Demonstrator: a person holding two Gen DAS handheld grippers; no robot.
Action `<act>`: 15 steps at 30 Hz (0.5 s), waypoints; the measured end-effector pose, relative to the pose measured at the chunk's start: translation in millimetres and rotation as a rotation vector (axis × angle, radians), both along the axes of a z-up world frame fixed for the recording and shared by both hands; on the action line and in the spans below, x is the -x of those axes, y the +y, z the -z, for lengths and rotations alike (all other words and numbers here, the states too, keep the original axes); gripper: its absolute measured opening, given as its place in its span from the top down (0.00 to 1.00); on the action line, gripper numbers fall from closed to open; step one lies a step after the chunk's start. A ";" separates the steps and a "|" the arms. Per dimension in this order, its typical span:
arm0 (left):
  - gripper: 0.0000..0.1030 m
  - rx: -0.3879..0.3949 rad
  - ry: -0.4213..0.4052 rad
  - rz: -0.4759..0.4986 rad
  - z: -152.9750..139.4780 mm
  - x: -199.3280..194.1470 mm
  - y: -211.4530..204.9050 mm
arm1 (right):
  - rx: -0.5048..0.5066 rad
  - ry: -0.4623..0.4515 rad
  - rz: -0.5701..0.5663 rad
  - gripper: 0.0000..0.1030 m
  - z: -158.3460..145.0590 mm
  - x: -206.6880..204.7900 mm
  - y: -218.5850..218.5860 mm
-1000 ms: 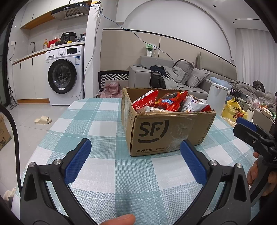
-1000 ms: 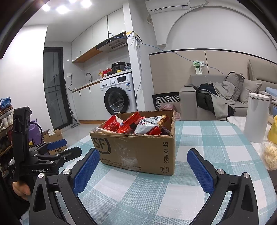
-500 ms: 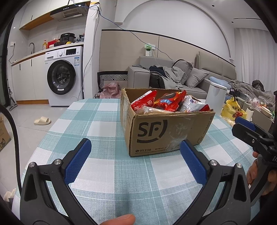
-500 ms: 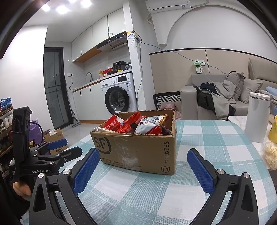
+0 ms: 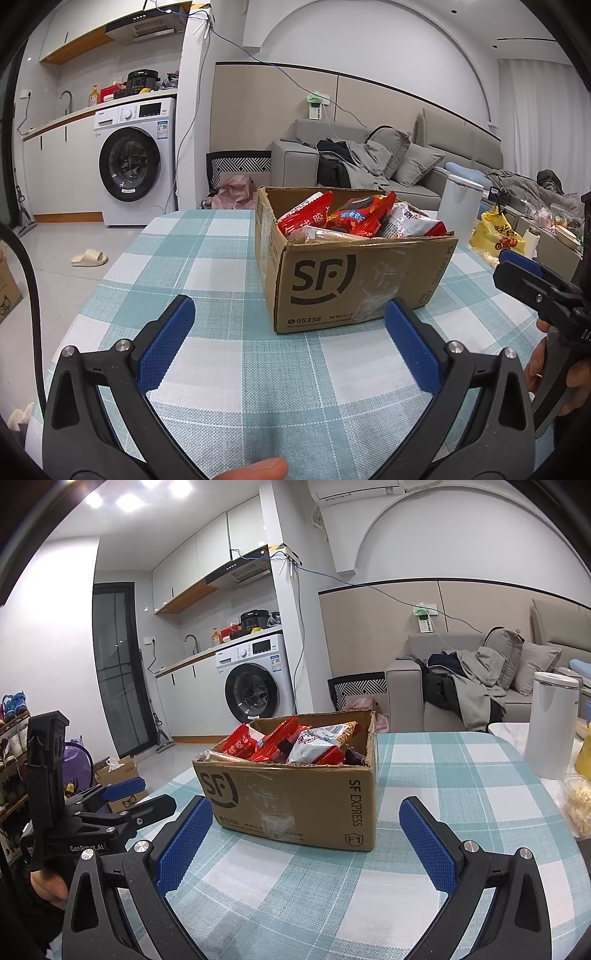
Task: Organize snacks
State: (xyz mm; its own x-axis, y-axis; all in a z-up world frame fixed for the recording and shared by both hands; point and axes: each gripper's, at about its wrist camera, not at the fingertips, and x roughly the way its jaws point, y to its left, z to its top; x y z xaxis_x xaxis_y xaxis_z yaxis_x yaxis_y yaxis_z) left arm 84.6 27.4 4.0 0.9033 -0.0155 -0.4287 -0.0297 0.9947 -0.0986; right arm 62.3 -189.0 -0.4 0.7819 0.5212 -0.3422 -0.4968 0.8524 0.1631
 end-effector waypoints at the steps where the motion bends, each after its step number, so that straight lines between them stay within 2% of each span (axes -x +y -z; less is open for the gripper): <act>1: 0.01 -0.001 0.000 -0.001 0.1 -0.3 -0.3 | 0.002 -0.001 0.003 0.00 -0.1 0.1 0.0; 15: 0.01 -0.002 -0.003 0.012 1.4 0.1 1.1 | 0.024 -0.011 0.000 0.00 -1.9 3.8 3.8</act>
